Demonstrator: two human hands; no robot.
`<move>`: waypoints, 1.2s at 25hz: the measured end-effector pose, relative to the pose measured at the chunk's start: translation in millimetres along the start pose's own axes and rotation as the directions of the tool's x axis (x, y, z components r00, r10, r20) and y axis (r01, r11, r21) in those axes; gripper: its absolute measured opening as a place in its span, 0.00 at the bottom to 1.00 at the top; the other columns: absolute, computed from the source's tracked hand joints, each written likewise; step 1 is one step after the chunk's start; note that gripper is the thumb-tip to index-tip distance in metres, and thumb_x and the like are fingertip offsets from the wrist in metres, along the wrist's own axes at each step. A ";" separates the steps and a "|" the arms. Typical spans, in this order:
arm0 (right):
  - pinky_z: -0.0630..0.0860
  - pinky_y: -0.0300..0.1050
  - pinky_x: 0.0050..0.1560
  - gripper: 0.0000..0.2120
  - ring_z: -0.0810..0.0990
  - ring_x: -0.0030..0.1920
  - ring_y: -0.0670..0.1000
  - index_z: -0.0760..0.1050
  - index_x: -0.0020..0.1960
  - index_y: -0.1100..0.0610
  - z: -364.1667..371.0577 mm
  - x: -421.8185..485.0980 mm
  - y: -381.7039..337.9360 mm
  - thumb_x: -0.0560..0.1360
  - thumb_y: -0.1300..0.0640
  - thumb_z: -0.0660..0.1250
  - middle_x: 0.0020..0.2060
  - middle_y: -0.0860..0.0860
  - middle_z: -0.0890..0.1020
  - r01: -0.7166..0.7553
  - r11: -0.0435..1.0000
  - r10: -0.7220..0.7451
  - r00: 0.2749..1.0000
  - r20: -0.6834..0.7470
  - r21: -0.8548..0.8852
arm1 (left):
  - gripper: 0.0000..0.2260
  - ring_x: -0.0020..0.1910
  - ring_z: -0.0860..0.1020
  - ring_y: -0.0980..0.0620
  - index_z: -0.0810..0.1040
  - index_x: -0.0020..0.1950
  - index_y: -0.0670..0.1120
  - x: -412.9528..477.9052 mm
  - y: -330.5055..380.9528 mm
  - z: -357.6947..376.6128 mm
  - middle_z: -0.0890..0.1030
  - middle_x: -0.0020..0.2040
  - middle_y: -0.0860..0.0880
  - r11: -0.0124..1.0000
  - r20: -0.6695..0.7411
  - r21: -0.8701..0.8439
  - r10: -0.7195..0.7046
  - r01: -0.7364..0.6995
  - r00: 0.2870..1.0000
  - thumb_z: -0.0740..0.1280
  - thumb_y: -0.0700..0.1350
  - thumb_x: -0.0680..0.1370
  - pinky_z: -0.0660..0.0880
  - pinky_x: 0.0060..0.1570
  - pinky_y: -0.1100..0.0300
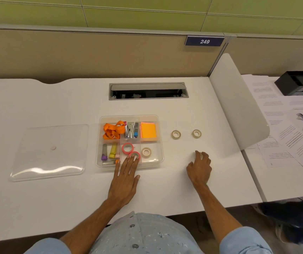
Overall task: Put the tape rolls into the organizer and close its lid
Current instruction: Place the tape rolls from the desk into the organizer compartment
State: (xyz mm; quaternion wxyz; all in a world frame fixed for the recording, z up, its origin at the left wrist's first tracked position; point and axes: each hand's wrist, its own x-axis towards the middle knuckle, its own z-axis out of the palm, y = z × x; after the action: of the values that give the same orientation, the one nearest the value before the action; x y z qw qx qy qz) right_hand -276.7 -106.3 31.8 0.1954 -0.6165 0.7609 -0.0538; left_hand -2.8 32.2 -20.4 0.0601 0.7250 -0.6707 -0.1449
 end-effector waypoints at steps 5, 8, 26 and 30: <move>0.75 0.57 0.68 0.20 0.72 0.71 0.61 0.74 0.72 0.57 0.5 -1.5 -4.4 0.81 0.66 0.66 0.69 0.58 0.74 -0.009 1.000 0.009 1.000 -0.004 0.001 | 0.30 0.87 0.45 0.49 0.44 0.87 0.50 0.4 -0.4 -1.0 0.46 0.88 0.49 1.000 0.014 -0.003 -0.001 0.001 1.000 0.53 0.56 0.88 0.48 0.86 0.37; 0.76 0.56 0.67 0.18 0.75 0.68 0.60 0.75 0.71 0.55 0.2 -4.5 -12.6 0.82 0.60 0.67 0.66 0.57 0.78 0.037 0.999 -0.038 0.999 0.006 0.021 | 0.30 0.87 0.45 0.49 0.44 0.87 0.50 0.7 -0.4 -1.3 0.46 0.88 0.49 1.000 0.022 -0.012 -0.004 0.004 1.000 0.52 0.56 0.88 0.47 0.86 0.38; 0.63 0.53 0.78 0.21 0.73 0.74 0.49 0.75 0.75 0.45 13.3 -15.6 -73.5 0.84 0.41 0.63 0.72 0.45 0.77 0.575 0.814 -0.573 0.818 0.050 -0.074 | 0.30 0.87 0.47 0.47 0.48 0.87 0.51 1.8 -0.5 -2.8 0.49 0.88 0.49 0.999 0.026 -0.039 -0.014 0.015 1.000 0.53 0.58 0.87 0.49 0.85 0.35; 0.65 0.54 0.76 0.17 0.74 0.74 0.51 0.78 0.73 0.48 0.2 8.5 -70.2 0.86 0.49 0.64 0.70 0.47 0.78 0.462 0.887 -0.462 0.886 -0.039 -0.004 | 0.30 0.87 0.44 0.49 0.44 0.86 0.52 2.2 -1.5 0.1 0.46 0.88 0.51 1.000 0.043 -0.020 -0.019 0.020 0.999 0.51 0.59 0.87 0.47 0.86 0.37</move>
State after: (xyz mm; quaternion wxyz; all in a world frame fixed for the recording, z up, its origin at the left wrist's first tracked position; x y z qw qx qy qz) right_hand -213.6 -130.9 52.3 0.1638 -0.7781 0.5959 -0.1126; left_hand -1.3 30.2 -21.2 0.0516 0.7274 -0.6633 -0.1680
